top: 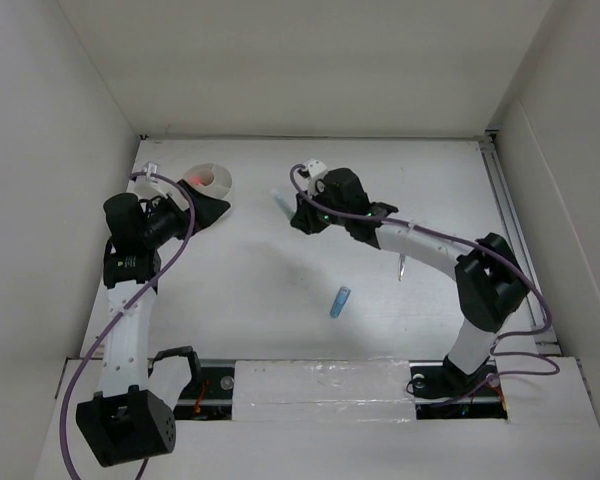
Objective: Sort the stationery into containers
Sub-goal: Pick up the pen from the center of the board.
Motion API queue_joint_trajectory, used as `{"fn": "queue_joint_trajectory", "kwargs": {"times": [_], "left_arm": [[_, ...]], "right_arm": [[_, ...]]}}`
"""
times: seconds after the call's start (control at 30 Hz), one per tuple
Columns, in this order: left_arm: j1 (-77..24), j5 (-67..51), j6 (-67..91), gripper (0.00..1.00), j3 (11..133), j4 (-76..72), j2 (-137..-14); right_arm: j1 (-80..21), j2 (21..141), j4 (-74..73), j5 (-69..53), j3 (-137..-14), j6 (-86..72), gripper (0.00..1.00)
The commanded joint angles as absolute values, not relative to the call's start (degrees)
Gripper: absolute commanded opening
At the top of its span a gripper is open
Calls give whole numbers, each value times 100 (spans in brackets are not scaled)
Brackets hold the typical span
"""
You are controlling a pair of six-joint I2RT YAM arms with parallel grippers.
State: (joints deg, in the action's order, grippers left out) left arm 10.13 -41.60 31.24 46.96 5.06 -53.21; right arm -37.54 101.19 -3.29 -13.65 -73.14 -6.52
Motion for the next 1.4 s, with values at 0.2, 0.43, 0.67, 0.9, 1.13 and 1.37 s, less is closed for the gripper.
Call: {"fn": "queue_joint_trajectory", "kwargs": {"times": [0.2, 0.43, 0.67, 0.9, 1.13, 1.37], "left_arm": [[1037, -4729, 3208, 100, 4641, -18, -5221], [1037, -4078, 3085, 100, 4764, 448, -5221], [1037, -4253, 3137, 80, 4764, 256, -5221], [1099, -4184, 3138, 26, 4764, 255, -5168], [1099, -3754, 3138, 0, 4895, 369, -5229], [1099, -1374, 3348, 0, 5677, 924, -5344]], "right_arm": [[-5202, 10186, 905, -887, -8085, -1748, 0], [-5502, 10239, 1134, -922, -8349, -1863, 0], [-5695, 10318, 1388, -1160, -8472, -1863, 0], [-5950, 10538, 1389, -1345, -8763, -1934, 0], [-6003, 10538, 1441, -1170, -8667, -1881, 34], [-5643, 9696, 1441, -563, -7334, -1758, 100]]}}
